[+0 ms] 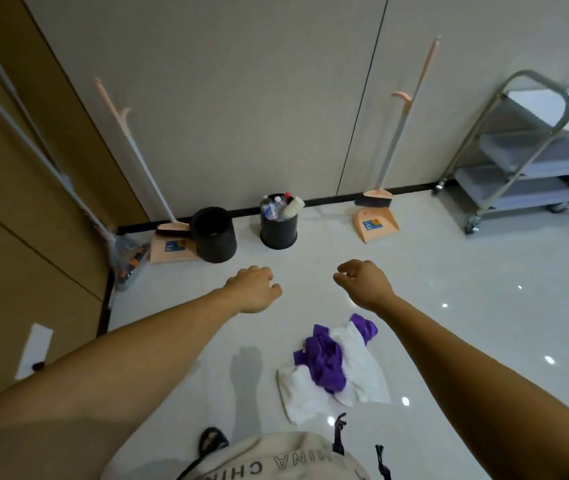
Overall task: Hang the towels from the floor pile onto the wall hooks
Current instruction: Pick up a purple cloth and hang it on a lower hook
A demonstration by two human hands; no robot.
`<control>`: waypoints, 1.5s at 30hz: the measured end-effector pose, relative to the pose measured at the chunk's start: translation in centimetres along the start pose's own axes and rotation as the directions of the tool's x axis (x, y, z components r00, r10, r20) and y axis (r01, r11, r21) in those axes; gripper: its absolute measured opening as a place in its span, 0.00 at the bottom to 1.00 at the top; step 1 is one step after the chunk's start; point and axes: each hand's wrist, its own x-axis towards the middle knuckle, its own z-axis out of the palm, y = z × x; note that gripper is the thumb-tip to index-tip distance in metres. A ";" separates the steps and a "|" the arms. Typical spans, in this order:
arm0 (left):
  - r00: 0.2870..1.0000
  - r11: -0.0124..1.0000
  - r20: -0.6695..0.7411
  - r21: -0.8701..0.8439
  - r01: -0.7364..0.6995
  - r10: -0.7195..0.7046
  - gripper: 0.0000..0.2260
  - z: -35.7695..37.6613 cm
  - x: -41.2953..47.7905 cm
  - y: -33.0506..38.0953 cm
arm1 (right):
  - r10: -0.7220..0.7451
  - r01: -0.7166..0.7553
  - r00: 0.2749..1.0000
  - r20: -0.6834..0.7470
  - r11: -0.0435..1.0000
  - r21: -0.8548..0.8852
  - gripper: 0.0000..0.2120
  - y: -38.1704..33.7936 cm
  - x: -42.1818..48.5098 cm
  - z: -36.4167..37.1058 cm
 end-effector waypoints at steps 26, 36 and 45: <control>0.935 0.981 0.351 -0.160 0.112 -0.050 0.17 26.3 28.0 0.5 | 0.387 -0.376 0.849 0.360 0.921 -0.104 0.13 23.0 18.6 20.8; 0.915 0.942 0.387 -0.250 0.225 -0.116 0.11 49.1 39.6 -3.4 | 0.449 -0.381 0.810 0.376 0.892 -0.243 0.18 40.2 26.7 41.1; 0.910 0.931 0.387 -0.253 0.264 -0.153 0.09 54.3 40.8 -6.1 | 0.468 -0.387 0.837 0.284 0.873 -0.297 0.10 44.0 28.0 46.5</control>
